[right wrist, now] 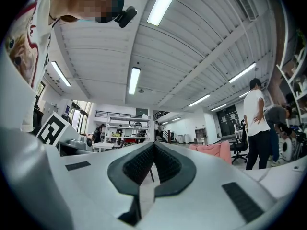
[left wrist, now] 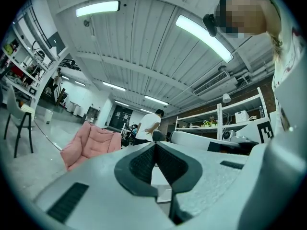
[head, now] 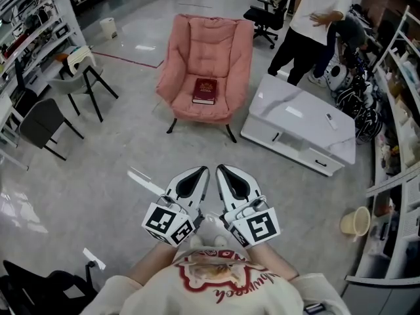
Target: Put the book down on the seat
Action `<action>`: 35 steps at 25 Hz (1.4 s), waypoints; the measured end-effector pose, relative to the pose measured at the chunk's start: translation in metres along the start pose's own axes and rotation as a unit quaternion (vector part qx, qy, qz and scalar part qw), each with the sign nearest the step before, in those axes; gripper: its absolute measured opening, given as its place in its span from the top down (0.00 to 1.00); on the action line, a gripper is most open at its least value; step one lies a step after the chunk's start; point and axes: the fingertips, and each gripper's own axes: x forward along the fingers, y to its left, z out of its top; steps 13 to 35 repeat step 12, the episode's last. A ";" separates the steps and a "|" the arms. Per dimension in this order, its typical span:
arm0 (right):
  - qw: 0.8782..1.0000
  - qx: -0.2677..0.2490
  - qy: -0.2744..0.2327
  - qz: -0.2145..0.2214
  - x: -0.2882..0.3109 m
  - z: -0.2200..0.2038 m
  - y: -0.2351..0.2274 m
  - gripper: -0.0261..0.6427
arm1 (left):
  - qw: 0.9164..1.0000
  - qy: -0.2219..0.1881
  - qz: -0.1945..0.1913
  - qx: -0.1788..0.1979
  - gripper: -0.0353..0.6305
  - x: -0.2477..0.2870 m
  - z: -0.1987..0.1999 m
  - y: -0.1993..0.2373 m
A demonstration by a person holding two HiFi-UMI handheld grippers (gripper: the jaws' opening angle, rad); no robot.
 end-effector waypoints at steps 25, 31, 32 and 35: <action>1.000 -0.007 0.000 -0.003 -0.004 0.000 0.009 0.96 | 1.000 -0.003 -0.006 -0.006 0.94 -0.007 -0.004 -0.003; 1.000 -0.007 0.000 -0.003 -0.004 0.000 0.009 0.96 | 1.000 -0.003 -0.006 -0.006 0.94 -0.007 -0.004 -0.003; 1.000 -0.007 0.000 -0.003 -0.004 0.000 0.009 0.96 | 1.000 -0.003 -0.006 -0.006 0.94 -0.007 -0.004 -0.003; 1.000 -0.007 0.000 -0.003 -0.004 0.000 0.009 0.96 | 1.000 -0.003 -0.006 -0.006 0.94 -0.007 -0.004 -0.003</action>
